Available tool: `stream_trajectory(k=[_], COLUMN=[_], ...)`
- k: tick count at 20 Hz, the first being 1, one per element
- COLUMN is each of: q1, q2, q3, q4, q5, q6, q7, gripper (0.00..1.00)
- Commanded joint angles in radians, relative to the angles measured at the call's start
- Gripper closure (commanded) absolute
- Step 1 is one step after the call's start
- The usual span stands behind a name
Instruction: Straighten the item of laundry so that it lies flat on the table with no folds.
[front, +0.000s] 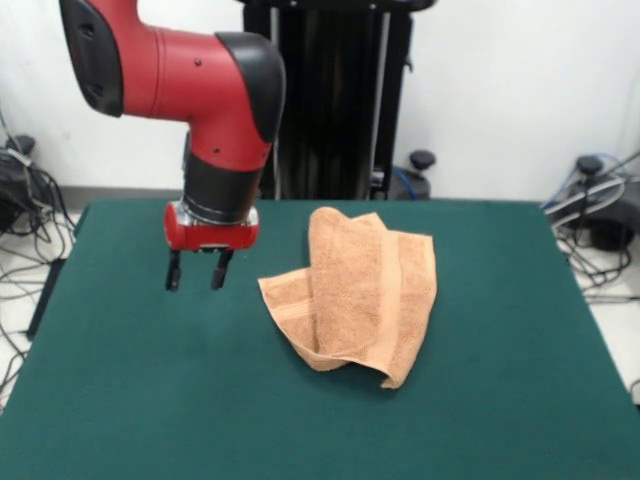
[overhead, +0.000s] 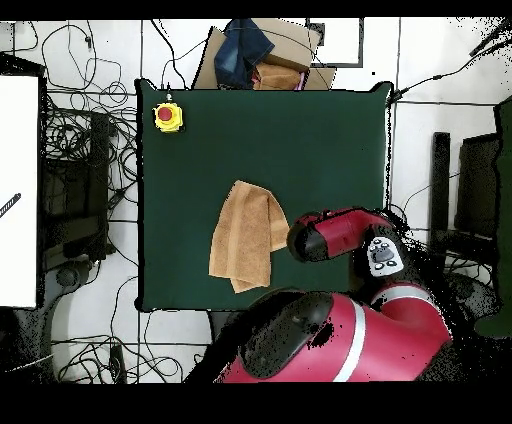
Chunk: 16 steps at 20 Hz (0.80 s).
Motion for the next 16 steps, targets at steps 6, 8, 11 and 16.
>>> stream_trajectory(k=[6, 8, 11, 16], q1=[-0.006, 0.024, 0.037, 0.050], q2=[0.003, 0.015, 0.019, 0.026], q3=[0.092, 0.065, 0.066, 0.054], q4=[-0.038, -0.081, -0.109, -0.127], q5=[0.055, 0.043, 0.052, 0.061], q6=[0.057, 0.051, 0.070, 0.071], q7=[0.013, 0.033, 0.032, 0.047], gripper=[0.00, 0.00, 0.00, 0.00])
